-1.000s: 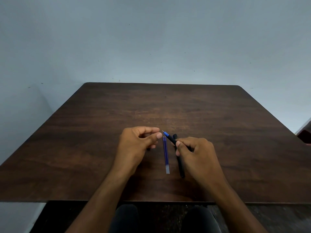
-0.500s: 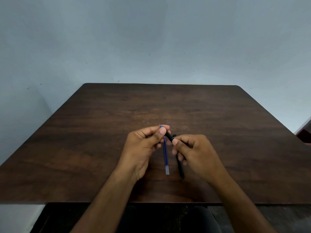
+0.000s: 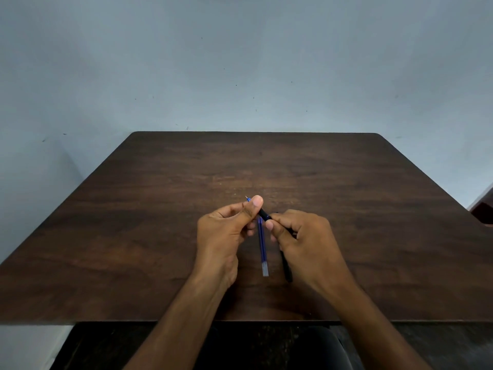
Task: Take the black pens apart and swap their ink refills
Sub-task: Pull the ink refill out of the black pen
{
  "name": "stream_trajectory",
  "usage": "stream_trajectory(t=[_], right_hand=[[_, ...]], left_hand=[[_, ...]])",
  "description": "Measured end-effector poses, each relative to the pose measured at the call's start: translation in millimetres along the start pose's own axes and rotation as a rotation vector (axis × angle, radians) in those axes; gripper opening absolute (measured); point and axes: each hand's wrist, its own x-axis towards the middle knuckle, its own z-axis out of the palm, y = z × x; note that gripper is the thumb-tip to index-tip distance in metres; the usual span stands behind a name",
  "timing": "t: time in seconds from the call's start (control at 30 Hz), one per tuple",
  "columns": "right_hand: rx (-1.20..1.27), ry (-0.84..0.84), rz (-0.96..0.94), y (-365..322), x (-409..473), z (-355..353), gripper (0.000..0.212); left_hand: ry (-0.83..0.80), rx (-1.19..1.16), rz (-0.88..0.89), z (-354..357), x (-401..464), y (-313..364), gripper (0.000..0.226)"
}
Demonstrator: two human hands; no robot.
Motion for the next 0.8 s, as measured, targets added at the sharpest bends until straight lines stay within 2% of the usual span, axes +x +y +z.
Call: stream_trajectory(t=[0.13, 0.23, 0.33, 0.47, 0.53, 0.6, 0.73, 0.8], right_hand=[[0.017, 0.027, 0.018, 0, 1, -1, 0.029], [0.007, 0.015, 0.020, 0, 1, -2, 0.029], [0.032, -0.005, 0.023, -1, 0, -2, 0.026], [0.044, -0.011, 0.015, -4, 0, -3, 0.020], [0.067, -0.008, 0.016, -6, -1, -3, 0.017], [0.071, -0.004, 0.019, -7, -1, -3, 0.015], [0.047, 0.006, 0.042, -6, 0, -4, 0.019], [0.041, 0.009, 0.055, -6, 0, -6, 0.020]], left_hand=[[-0.227, -0.028, -0.022, -6, 0, 2, 0.039], [-0.358, 0.005, -0.012, -11, 0, 4, 0.031], [-0.266, 0.082, 0.019, -11, 0, 4, 0.029], [-0.104, 0.122, 0.033, -6, 0, 7, 0.040], [-0.086, 0.098, 0.016, -5, 1, 6, 0.044], [-0.147, 0.089, -0.013, -4, 1, 8, 0.041], [-0.393, 0.142, -0.005, -11, -1, 10, 0.037], [-0.441, 0.148, 0.016, -15, -2, 9, 0.030]])
